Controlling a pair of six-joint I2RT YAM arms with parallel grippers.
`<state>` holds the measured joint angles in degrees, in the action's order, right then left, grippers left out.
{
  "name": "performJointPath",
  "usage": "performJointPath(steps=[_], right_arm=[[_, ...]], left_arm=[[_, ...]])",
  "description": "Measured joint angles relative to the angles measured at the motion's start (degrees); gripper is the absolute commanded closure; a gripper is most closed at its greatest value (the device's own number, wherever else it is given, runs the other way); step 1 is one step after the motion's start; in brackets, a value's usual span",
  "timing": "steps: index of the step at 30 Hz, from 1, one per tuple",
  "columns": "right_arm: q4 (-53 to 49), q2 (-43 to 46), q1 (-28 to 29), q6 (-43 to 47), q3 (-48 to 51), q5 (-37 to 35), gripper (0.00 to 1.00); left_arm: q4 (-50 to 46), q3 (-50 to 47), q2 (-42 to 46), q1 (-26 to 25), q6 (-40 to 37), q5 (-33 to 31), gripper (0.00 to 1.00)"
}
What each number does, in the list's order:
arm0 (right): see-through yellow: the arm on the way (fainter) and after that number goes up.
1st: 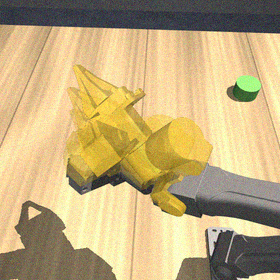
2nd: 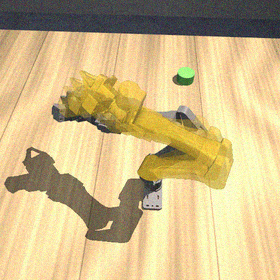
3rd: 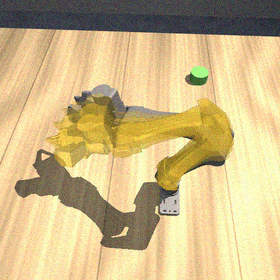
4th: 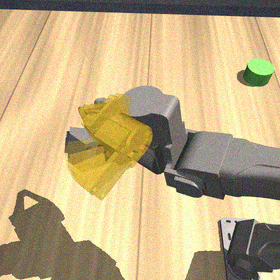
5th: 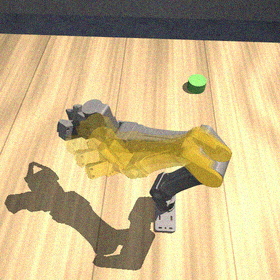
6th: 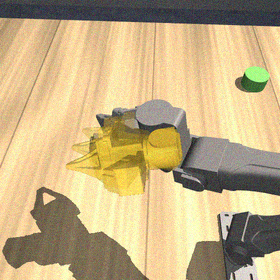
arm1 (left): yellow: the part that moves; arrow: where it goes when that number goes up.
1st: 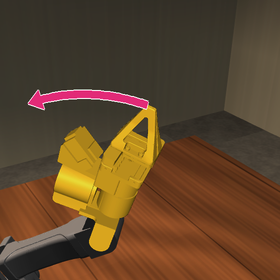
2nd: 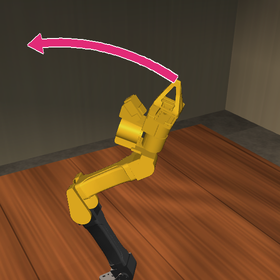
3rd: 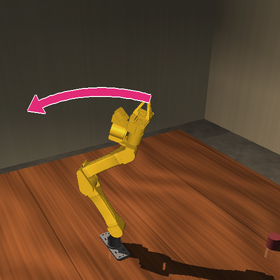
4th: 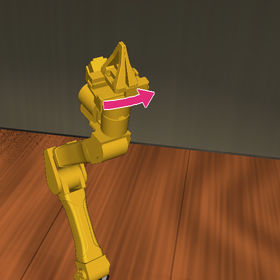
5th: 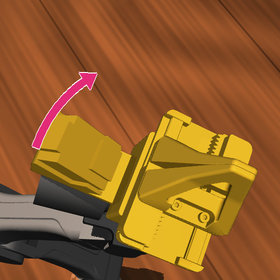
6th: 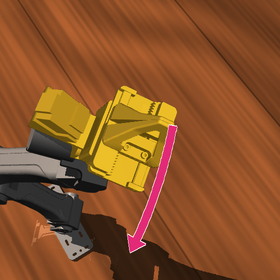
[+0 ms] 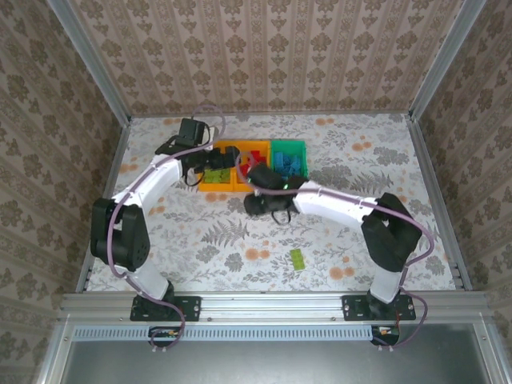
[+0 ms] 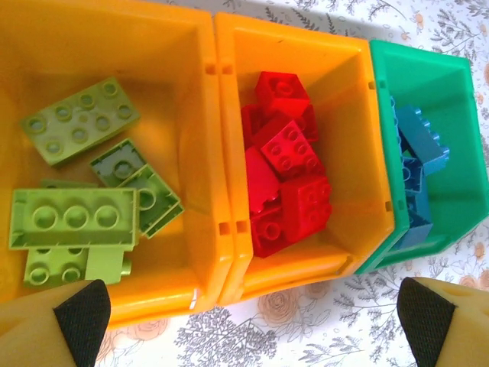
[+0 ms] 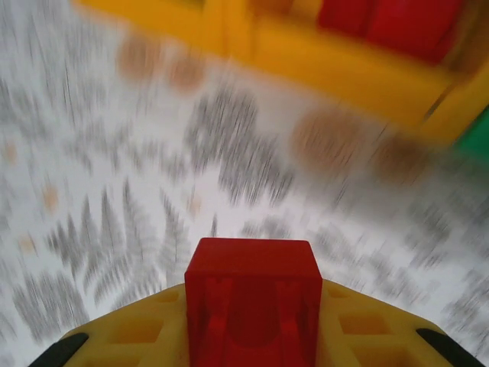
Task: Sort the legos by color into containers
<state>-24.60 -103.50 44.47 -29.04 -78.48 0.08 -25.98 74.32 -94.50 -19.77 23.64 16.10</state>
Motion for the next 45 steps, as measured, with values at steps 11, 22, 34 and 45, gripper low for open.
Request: performJointPath(steps=[11,22,34,45], right_arm=[[0.1,-14.9,-10.0,-7.6,-19.4,7.7,0.66],[2.2,-22.1,-12.8,-14.9,-24.4,11.2,0.44],[3.6,-22.6,-13.3,-18.1,-26.3,12.4,0.25],[3.0,-1.4,-15.5,-14.7,-10.6,8.1,0.18]], left_arm=[[2.1,-11.0,5.2,1.1,2.2,-2.0,0.0],[3.8,-17.0,8.4,0.7,3.9,-2.0,0.0],[4.6,-18.4,8.8,-13.2,1.9,-3.7,0.0],[-0.3,-9.6,-1.7,-33.1,-1.3,-4.2,0.0]])
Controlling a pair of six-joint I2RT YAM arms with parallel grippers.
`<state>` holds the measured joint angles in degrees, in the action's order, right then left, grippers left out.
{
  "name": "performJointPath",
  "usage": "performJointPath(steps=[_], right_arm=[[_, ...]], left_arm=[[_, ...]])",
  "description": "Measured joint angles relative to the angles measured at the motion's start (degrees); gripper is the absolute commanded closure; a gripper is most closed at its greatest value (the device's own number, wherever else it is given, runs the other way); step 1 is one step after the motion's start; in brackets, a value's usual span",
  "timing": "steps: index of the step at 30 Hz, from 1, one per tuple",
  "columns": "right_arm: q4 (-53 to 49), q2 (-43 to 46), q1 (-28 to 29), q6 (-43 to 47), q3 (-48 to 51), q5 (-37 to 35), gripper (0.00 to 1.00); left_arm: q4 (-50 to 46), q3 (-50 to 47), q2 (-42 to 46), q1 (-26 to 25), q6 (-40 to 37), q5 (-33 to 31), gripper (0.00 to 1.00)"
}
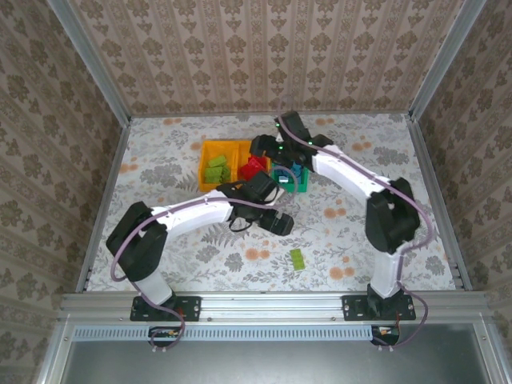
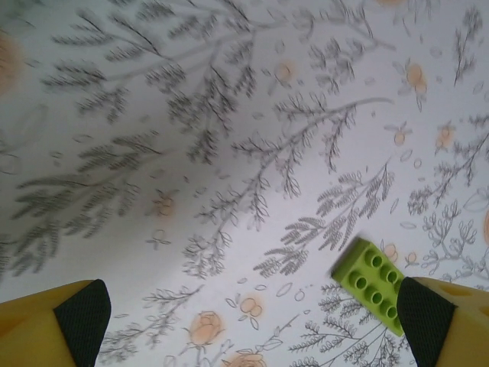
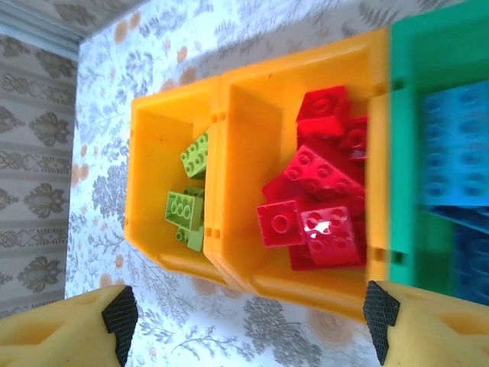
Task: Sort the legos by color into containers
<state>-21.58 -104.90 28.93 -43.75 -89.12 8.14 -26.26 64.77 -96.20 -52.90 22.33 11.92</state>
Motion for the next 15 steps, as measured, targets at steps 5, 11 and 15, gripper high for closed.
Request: performJointPath(steps=[5,11,15], right_arm=[[-3.6,12.5,-1.2,4.2,11.2,-6.4,0.17],[-11.0,23.7,0.4,4.7,29.2,-12.2,0.19],[-15.2,31.9,3.2,2.3,40.4,-14.1,0.22]], left_arm=[[-0.3,-0.3,-0.1,-0.1,-0.1,-0.2,0.0],[0.0,-1.4,0.0,0.0,-2.1,0.3,0.0],[-0.8,-1.4,0.0,0.0,-3.2,0.2,0.0]])
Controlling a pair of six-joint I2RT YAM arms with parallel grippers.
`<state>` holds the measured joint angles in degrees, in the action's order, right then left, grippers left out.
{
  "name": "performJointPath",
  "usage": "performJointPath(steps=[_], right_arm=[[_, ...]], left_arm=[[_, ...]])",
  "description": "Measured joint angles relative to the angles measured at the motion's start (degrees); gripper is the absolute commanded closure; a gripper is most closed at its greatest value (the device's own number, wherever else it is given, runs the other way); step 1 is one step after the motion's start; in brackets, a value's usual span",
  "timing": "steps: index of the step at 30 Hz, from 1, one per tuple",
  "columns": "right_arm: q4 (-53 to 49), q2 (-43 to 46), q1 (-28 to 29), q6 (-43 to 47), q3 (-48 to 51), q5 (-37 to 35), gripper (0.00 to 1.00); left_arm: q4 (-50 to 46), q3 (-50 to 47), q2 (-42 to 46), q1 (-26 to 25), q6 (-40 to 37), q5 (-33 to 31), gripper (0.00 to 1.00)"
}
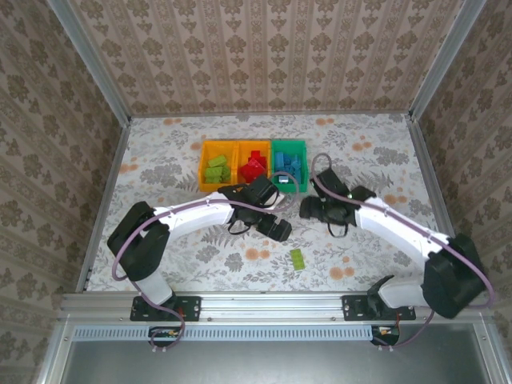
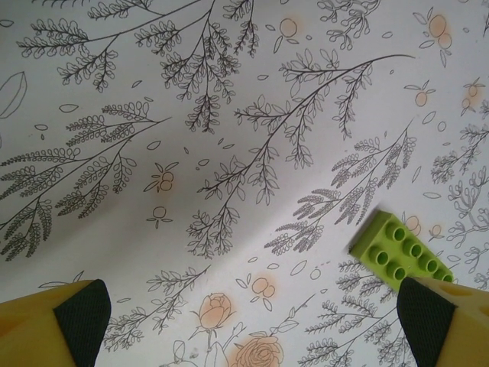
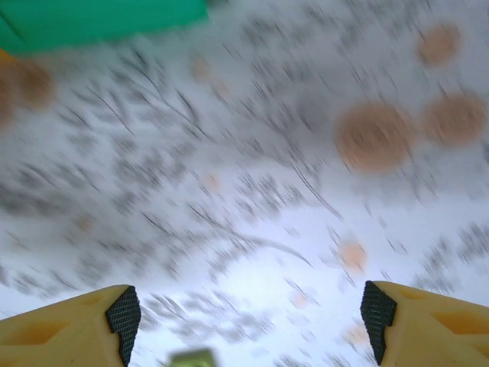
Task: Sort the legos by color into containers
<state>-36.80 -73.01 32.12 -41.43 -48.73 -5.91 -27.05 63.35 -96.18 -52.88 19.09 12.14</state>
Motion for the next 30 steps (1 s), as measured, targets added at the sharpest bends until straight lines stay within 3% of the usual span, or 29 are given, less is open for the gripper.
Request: performJointPath(steps=[6,13,18,24,30], right_arm=[[-1.7,7.9,11.7,-4.3,7.3,-1.3,0.25],[0.0,0.5,20.9,-6.2,7.2,-1.3,0.26],[1.4,-6.6,23.8,-6.8,5.8,-1.2,0.29],[4.3,-12.9,24.2,-7.0,5.0,-1.2,0.4],[4.0,-14.1,24.0,-7.3,4.9,-1.9,0.63]], left_arm=[[0.5,-1.6,0.0,0.1,-0.8,0.0,0.0],[0.9,-3.1,0.4,0.1,-1.2,0.0,0.0],[1.0,-4.5,1.2,0.9,-1.1,-0.5,0.0],[1.0,-7.0,2.2,2.8,-0.9,-1.4,0.0],[1.2,-8.7,4.1,5.1,-0.8,-1.7,0.0]])
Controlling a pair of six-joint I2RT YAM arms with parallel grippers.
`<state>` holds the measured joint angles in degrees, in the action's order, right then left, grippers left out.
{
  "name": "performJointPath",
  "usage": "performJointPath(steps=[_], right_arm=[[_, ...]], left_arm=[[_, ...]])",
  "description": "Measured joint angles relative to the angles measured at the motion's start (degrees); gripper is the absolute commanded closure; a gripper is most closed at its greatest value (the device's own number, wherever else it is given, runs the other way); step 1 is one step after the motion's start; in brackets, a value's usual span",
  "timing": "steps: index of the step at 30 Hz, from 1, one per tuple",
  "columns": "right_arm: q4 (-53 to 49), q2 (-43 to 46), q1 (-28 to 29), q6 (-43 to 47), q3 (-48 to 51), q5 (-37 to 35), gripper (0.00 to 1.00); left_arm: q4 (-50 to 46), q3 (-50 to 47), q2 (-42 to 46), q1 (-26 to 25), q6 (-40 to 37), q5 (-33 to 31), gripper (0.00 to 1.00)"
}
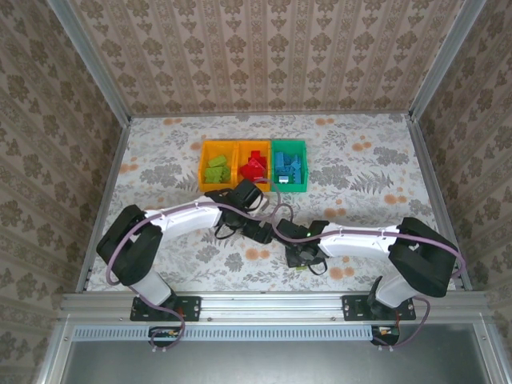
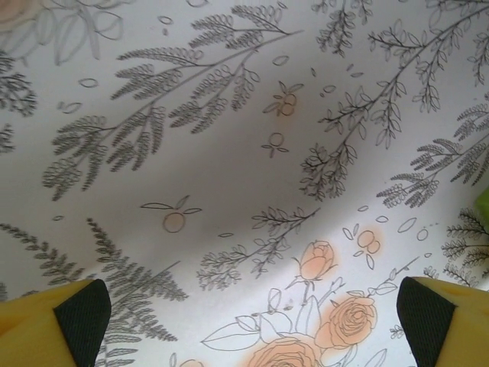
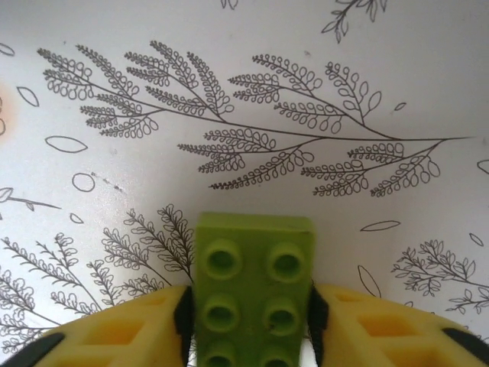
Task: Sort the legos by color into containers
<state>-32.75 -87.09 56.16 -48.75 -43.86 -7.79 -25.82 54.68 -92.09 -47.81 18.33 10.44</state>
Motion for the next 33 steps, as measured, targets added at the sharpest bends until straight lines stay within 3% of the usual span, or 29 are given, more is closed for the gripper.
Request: performJointPath(steps=[7,14,22,27,33], right_arm=[[0.0,0.8,0.0,-0.9,0.1,-0.2,0.72],[5.3,6.5,0.1,-0.9,1.0,0.6,0.73],[11.5,13.5,-4.6,-0.4,0.0,1.3,0.73],[17.1,6.3,-9.7,1.0,-8.0,5.1,0.75],[21.9,-11.2,-11.9,3.9,-28.0,11.6,0.75]], left_arm=[[0.6,-0.3,0.1,1.4,0.0,0.0,0.0],[0.5,-0.3,0.2,2.6,0.3,-1.3,0.0],[1.1,-3.8,5.9,10.3,3.7,-3.0,0.0],[2.2,-6.5,13.0,15.1,4.8,-4.4,0.0],[2.4,-9.0,19.8,24.1,5.5,-5.3,0.0]])
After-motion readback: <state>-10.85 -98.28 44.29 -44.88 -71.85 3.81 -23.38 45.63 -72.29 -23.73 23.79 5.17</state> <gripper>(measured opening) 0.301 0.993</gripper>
